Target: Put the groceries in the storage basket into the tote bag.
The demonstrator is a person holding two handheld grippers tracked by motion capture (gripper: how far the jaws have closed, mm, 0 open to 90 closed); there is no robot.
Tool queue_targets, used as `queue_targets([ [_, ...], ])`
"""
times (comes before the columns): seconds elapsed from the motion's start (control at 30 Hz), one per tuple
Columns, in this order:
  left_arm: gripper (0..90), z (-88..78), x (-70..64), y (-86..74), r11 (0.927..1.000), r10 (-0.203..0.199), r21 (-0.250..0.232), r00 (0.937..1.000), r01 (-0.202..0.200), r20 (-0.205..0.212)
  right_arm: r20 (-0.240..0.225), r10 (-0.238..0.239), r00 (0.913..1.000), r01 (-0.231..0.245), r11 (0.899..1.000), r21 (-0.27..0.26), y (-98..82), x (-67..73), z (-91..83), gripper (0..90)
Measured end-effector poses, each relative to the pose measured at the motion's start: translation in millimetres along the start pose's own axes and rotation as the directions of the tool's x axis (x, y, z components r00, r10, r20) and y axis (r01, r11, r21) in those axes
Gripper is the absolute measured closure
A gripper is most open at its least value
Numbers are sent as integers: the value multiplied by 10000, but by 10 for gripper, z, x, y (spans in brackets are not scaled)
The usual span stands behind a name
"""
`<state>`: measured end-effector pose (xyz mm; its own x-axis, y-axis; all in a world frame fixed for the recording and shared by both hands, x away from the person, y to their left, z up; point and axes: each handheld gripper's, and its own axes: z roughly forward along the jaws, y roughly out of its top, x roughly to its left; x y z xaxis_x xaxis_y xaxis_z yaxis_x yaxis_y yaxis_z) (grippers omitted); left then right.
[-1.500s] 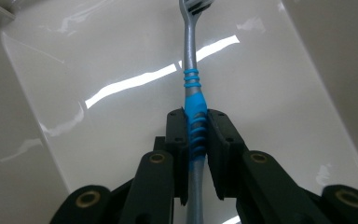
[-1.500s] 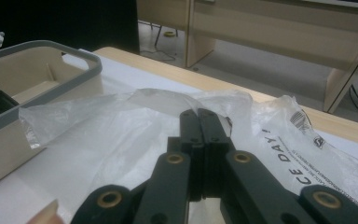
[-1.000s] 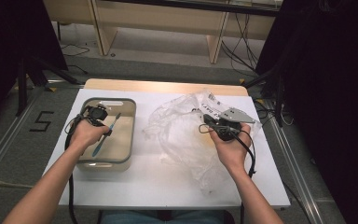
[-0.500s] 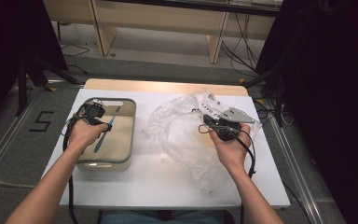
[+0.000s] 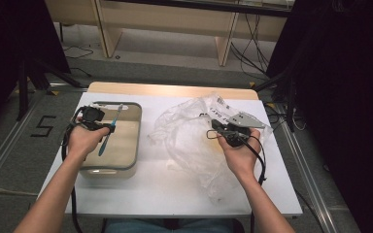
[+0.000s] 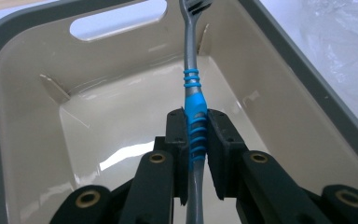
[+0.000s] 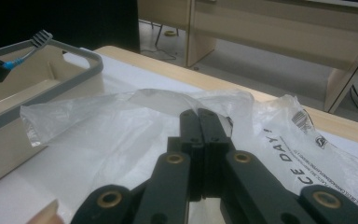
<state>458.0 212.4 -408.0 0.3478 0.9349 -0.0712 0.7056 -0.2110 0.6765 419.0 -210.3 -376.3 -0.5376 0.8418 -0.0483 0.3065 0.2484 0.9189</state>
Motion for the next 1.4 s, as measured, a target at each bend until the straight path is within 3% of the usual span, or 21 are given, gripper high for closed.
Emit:
queue_targets([
  [0.7, 789, -132, -49, 16, 9977, -58, -680, 10000, 60, 27, -4, 48, 10000, -48, 10000, -30, 4, -12, -10, 900],
  [1.4, 789, -273, -169, 75, 9942, 209, -1055, 9997, -193, 146, -54, 9, 10000, -9, 10000, -11, 3, 0, -7, 900],
])
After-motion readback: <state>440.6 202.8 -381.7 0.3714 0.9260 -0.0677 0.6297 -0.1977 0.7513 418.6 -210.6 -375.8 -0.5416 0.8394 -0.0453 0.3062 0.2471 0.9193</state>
